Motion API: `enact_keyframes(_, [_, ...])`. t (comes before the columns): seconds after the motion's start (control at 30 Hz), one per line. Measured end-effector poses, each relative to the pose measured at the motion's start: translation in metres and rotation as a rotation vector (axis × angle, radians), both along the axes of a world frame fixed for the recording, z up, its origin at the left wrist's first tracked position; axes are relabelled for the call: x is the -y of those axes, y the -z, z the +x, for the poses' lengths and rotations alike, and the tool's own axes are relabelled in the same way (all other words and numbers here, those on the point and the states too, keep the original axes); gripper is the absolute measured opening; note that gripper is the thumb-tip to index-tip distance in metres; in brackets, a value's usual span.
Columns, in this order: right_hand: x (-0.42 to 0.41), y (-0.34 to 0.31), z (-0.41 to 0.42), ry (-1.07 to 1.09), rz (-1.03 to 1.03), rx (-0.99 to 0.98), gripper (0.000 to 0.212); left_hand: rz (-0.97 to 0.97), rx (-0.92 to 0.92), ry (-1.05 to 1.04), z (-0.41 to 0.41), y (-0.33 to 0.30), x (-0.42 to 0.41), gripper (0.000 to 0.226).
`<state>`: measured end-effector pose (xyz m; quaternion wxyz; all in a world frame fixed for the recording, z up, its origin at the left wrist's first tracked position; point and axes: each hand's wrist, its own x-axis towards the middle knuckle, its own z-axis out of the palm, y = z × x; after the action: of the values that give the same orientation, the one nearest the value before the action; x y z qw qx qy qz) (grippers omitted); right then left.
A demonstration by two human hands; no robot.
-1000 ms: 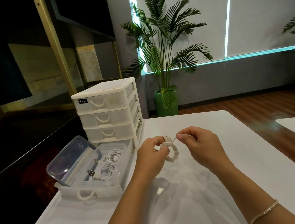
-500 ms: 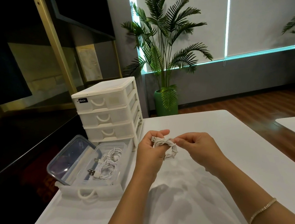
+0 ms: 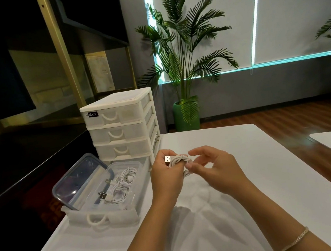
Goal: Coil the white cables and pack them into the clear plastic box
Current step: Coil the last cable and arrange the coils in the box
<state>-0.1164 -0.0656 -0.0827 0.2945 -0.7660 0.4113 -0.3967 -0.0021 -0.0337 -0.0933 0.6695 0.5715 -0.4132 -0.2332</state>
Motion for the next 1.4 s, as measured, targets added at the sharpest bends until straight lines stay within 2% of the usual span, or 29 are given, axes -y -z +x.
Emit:
enact_keyframes(0.17, [0.000, 0.000, 0.002, 0.004, 0.035, 0.048, 0.024, 0.018, -0.018, 0.067, -0.001, 0.000, 0.000, 0.023])
enact_keyframes(0.37, [0.002, -0.003, -0.005, 0.066, 0.028, 0.076, 0.020, 0.061, -0.129, 0.277, 0.004, -0.001, 0.000, 0.024])
enact_keyframes(0.47, [0.004, -0.002, -0.006, 0.090, -0.009, 0.074, 0.015, 0.055, -0.247, 0.366, 0.006, -0.004, -0.002, 0.031])
enact_keyframes(0.57, [0.005, -0.003, -0.009, 0.098, -0.062, 0.076, 0.024, 0.040, -0.364, 0.453, 0.007, -0.008, -0.004, 0.035])
enact_keyframes(0.7, [0.005, -0.005, -0.008, 0.115, -0.092, 0.011, 0.012, 0.042, -0.498, 0.434, 0.006, -0.008, -0.004, 0.019])
enact_keyframes(0.8, [0.003, -0.004, -0.005, 0.077, -0.147, -0.091, 0.023, 0.029, -0.564, 0.416, 0.009, -0.008, -0.002, 0.012])
enact_keyframes(0.97, [0.001, -0.003, -0.002, 0.100, -0.124, -0.170, 0.029, 0.096, -0.449, 0.436, 0.005, -0.005, -0.001, 0.013])
enact_keyframes(1.1, [0.004, -0.001, -0.002, 0.141, -0.044, -0.114, 0.023, 0.108, -0.311, 0.331, 0.004, -0.005, 0.000, 0.011])
enact_keyframes(1.27, [0.001, -0.002, 0.000, 0.103, -0.032, -0.149, 0.023, 0.061, -0.114, 0.221, 0.010, -0.003, 0.000, 0.015])
enact_keyframes(1.4, [-0.002, -0.005, 0.000, 0.012, 0.051, -0.083, 0.028, 0.015, -0.046, 0.179, 0.014, -0.001, 0.002, 0.017])
